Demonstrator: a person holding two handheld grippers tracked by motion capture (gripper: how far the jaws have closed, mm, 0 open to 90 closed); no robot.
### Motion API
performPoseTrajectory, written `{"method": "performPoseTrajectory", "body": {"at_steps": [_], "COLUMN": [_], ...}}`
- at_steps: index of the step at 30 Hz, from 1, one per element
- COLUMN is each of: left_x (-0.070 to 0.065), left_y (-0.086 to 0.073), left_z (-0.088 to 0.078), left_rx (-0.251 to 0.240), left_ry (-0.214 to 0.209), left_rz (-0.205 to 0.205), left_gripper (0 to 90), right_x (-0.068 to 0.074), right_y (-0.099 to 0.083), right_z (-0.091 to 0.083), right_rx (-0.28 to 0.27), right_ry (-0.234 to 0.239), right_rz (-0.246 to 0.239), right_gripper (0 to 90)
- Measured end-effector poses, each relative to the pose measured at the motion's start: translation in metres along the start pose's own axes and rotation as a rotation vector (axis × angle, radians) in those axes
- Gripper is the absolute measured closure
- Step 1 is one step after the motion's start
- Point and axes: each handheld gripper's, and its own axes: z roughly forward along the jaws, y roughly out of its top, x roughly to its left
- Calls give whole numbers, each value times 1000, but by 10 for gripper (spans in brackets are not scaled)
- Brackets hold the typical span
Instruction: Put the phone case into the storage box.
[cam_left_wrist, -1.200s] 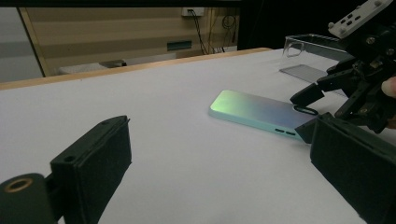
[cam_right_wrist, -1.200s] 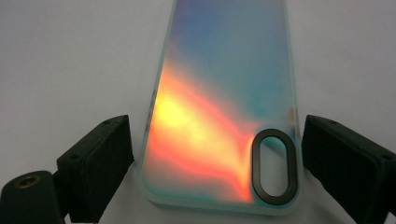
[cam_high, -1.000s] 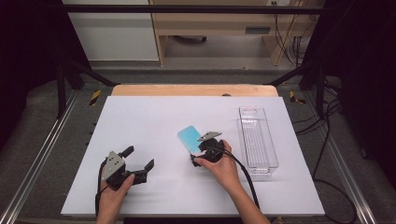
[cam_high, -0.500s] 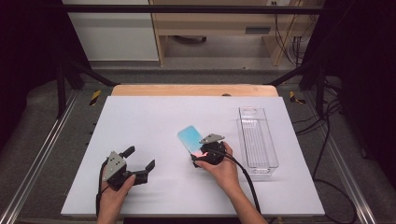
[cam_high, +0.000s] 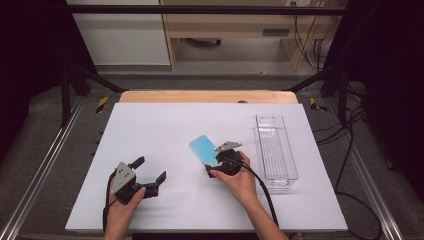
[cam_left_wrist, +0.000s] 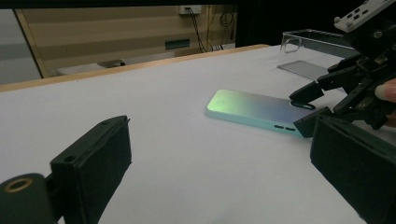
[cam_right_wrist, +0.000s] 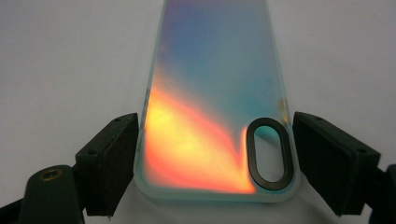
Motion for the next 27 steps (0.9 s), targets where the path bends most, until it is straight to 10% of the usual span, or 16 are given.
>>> {"method": "performPoseTrajectory", "body": {"at_steps": [12,27], "left_x": [-4,-39], "left_y": [0,11], "left_z": [2,16], "left_rx": [13,9], "left_ry": [7,0], "left_rz": [41,253], "left_gripper": [50,55], "right_x": [-2,7], "right_y": [9,60], "right_z": [-19,-69], "right_rx": [-9,71], "right_ry": [30,115], "right_rz": [3,-146], "right_gripper": [179,180]}}
